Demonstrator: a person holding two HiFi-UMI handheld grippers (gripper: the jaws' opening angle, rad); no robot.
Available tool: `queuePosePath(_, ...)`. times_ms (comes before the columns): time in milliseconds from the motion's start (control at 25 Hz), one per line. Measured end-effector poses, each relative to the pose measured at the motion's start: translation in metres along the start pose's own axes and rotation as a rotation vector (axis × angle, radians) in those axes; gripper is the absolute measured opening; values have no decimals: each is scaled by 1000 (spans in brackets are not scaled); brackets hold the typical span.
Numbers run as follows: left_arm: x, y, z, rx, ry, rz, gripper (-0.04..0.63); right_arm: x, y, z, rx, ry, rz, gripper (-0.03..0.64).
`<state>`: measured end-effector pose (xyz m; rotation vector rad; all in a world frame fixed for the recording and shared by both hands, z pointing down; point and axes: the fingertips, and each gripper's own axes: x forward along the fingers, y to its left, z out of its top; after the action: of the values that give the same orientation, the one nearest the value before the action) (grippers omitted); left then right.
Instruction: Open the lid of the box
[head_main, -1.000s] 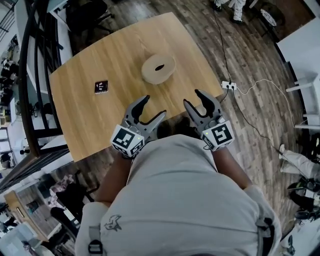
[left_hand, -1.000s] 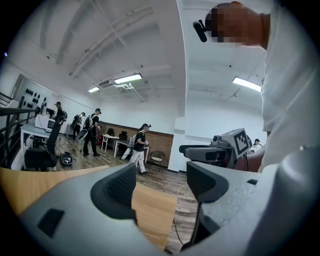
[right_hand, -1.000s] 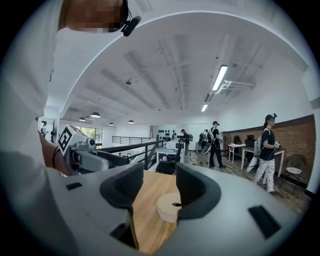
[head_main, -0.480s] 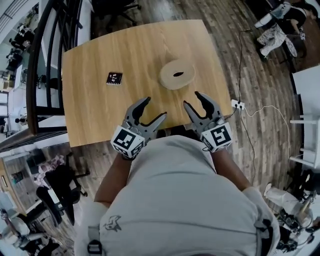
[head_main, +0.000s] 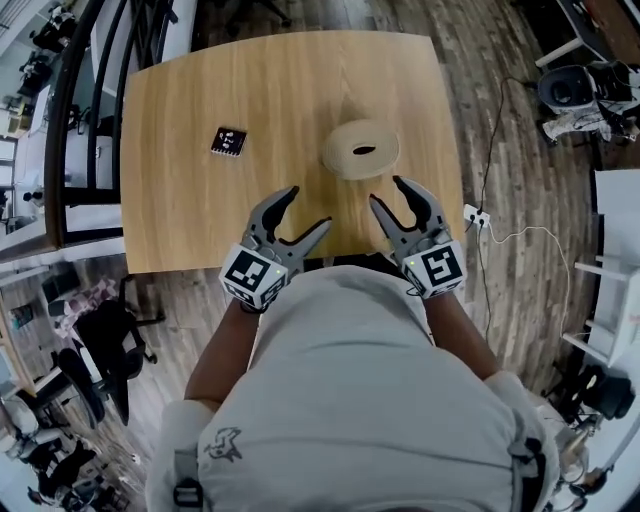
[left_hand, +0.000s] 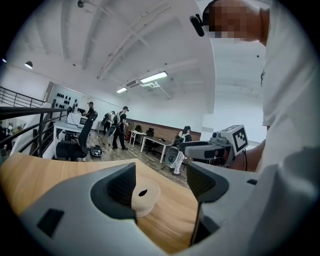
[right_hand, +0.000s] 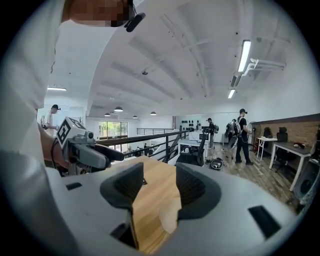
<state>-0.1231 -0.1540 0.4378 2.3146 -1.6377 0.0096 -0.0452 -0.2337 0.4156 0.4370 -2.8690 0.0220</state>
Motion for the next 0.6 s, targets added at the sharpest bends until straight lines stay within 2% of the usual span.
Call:
queuePosePath(360, 33, 37, -24, 0, 76, 59, 308, 28, -27, -33, -27, 112, 97, 209)
queuePosePath(600, 51, 54, -39, 8, 109, 54, 308, 45, -41, -50, -95, 167, 150, 209)
